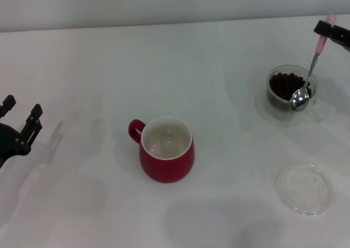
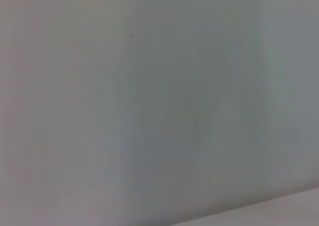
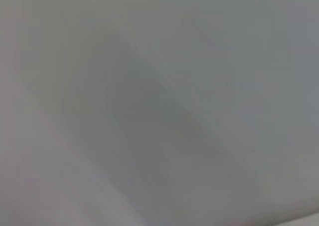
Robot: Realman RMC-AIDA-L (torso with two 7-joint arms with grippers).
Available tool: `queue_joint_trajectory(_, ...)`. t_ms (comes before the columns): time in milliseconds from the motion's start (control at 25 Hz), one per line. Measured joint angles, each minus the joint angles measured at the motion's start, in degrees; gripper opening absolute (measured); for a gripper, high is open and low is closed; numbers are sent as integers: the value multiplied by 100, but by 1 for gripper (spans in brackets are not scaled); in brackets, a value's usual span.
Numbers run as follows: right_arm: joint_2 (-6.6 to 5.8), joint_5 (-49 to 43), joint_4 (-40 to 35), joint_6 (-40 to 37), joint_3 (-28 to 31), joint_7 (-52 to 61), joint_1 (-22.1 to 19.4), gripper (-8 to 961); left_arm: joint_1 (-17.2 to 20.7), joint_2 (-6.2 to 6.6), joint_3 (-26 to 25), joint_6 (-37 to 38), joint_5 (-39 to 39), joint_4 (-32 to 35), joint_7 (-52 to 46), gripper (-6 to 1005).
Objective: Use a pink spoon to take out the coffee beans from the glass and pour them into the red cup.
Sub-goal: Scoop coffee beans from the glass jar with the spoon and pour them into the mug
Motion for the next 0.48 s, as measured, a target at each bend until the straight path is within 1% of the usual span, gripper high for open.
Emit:
queue_joint_trajectory(200, -35, 71, -43, -221, 7, -245, 158, 150, 0, 0, 0, -24, 0, 0, 0, 564)
queue_joint_trajectory(480, -40, 235, -102, -727, 6, -656, 322, 150, 0, 0, 0, -62, -10, 0, 0, 564)
